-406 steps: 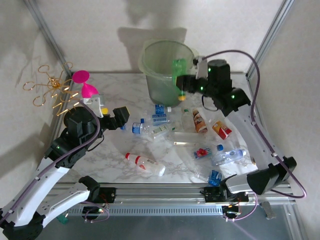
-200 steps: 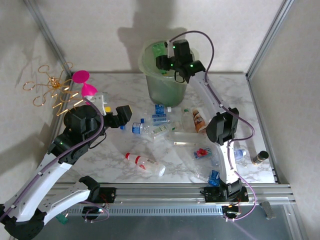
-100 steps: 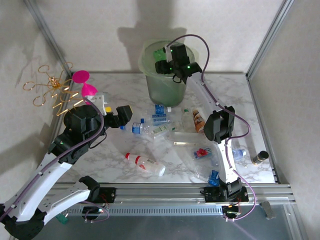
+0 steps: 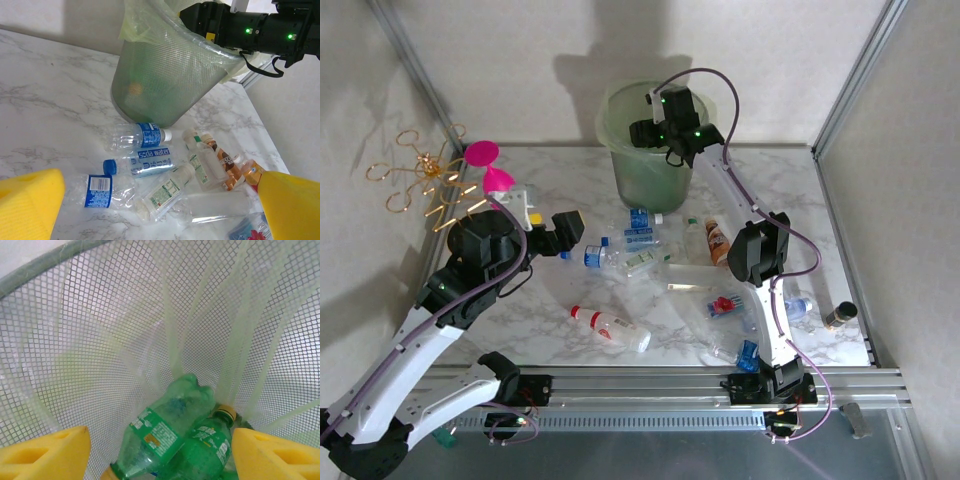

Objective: Put the plastic bottles in the bin

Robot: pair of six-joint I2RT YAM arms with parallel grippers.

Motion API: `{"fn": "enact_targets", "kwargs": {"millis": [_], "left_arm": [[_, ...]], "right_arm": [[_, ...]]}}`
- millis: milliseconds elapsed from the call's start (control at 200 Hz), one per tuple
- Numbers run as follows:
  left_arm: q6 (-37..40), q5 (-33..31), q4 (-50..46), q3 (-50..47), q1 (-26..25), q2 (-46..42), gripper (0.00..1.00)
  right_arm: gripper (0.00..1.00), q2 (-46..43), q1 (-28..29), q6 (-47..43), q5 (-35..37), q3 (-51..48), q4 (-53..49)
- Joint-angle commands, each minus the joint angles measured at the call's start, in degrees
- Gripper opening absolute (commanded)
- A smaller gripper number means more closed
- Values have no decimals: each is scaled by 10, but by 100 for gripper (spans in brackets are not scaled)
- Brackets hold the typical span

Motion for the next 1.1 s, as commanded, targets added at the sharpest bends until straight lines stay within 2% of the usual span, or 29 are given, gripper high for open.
{"fn": "enact_targets", "kwargs": {"millis": [0, 255, 411, 601, 781, 866, 1006, 1091], "left_arm": [[-3, 8, 0, 10, -2, -9, 99], [-2, 15, -7, 18, -2, -15, 99], [-4, 31, -8, 12, -3, -28, 99], [1, 42, -20, 3, -3, -42, 99], [15, 41, -16, -14, -3, -47, 99], [15, 42, 0, -25, -3, -48, 99], [4, 56, 38, -41, -3, -33, 99], [-8, 64, 68, -53, -3, -19, 99]], "right_arm": [[74, -39, 4, -7, 15, 17, -13], [74, -100, 4, -6, 26, 39, -10], [74, -179, 4, 20, 31, 16, 5], [76, -315, 5, 96, 49, -140, 23], [80, -480, 13, 188, 99, -380, 12], [77, -559, 13, 230, 107, -476, -4], [80, -631, 13, 301, 123, -548, -93], [85, -629, 15, 334, 66, -548, -160]]}}
